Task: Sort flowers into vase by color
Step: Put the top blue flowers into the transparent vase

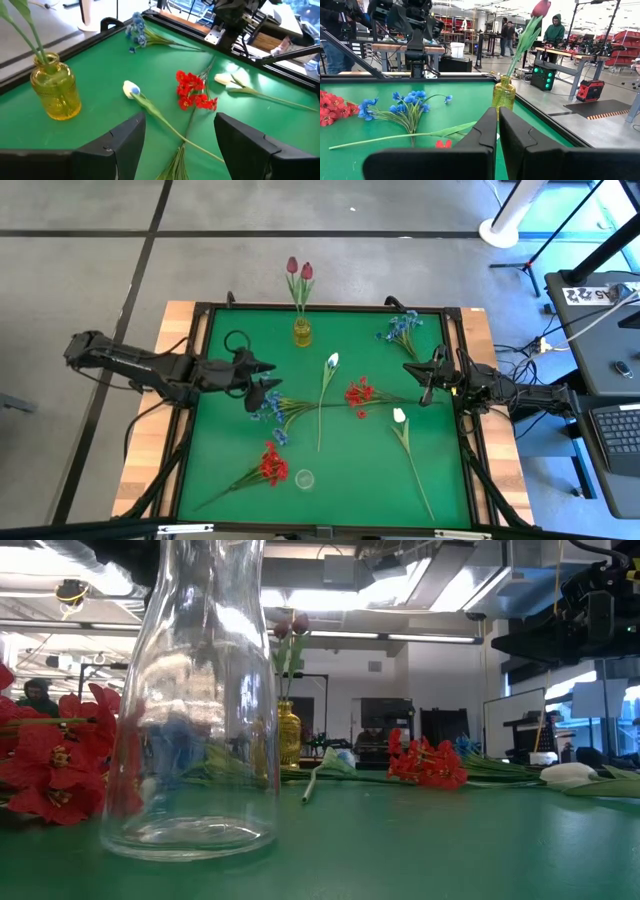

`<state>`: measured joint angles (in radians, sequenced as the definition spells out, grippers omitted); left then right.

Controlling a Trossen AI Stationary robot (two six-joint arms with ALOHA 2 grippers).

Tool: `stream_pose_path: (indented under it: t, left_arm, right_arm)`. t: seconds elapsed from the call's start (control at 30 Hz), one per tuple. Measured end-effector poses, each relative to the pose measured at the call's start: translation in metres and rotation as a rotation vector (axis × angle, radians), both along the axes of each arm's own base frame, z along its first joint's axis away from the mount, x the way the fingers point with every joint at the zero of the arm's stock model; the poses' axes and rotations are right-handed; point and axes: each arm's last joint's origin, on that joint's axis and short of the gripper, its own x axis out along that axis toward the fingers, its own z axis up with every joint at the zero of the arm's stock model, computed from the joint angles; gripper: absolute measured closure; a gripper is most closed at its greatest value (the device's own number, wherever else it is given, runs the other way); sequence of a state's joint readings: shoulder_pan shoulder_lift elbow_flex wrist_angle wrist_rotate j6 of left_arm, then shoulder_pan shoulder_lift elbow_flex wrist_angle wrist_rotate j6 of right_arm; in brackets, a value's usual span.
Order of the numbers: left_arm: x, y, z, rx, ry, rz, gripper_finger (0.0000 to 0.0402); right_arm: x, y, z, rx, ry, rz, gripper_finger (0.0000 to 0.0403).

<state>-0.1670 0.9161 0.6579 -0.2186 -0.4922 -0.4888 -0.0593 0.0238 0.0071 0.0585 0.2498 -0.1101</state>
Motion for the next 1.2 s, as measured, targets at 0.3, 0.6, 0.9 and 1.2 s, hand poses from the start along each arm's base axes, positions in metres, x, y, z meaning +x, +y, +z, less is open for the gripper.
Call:
stream_pose_path:
  t: [0.3, 0.6, 0.9, 1.2]
  left_arm:
    - [0.021, -0.002, 0.009, 0.109, -0.136, -0.003, 0.017]
    - [0.046, 0.01, 0.003, 0.187, -0.169, -0.117, 0.017]
    - [0.038, 0.041, -0.045, 0.165, -0.222, -0.112, 0.017]
    - [0.018, 0.043, -0.06, 0.182, -0.277, -0.101, 0.017]
  right_arm:
    - [0.0, 0.0, 0.0, 0.0, 0.0, 0.0, 0.0384]
    - [0.0, 0.0, 0.002, 0.01, -0.022, 0.0, 0.0384]
    - [-0.003, -0.001, 0.024, 0.02, -0.12, -0.057, 0.0384]
    - [0.01, -0.01, 0.075, 0.025, 0.177, -0.354, 0.0384]
